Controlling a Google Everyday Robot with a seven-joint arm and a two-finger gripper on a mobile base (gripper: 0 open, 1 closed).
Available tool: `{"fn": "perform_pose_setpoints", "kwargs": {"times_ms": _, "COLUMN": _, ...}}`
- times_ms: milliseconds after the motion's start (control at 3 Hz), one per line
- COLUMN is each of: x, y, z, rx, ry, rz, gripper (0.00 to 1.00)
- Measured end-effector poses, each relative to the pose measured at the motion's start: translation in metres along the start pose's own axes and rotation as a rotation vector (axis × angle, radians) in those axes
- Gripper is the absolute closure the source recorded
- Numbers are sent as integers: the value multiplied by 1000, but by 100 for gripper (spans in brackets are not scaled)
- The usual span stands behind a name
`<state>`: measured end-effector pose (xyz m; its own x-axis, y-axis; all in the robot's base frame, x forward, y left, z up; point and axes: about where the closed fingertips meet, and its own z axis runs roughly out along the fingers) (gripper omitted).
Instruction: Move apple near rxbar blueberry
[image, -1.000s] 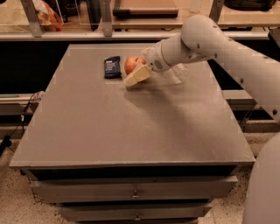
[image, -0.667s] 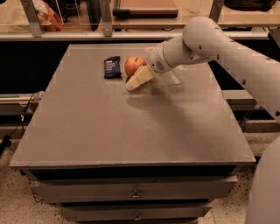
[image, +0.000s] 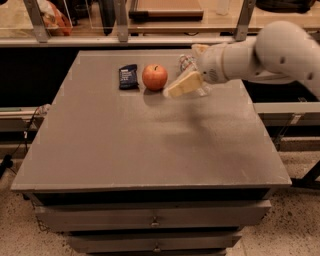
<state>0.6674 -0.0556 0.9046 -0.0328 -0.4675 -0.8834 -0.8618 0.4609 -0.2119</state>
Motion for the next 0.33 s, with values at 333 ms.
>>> {"fn": "perform_pose_setpoints", "kwargs": {"times_ms": 333, "x": -41, "y": 24, "z": -75, "rx": 104, "ry": -155, "rz": -58, "gripper": 0}}
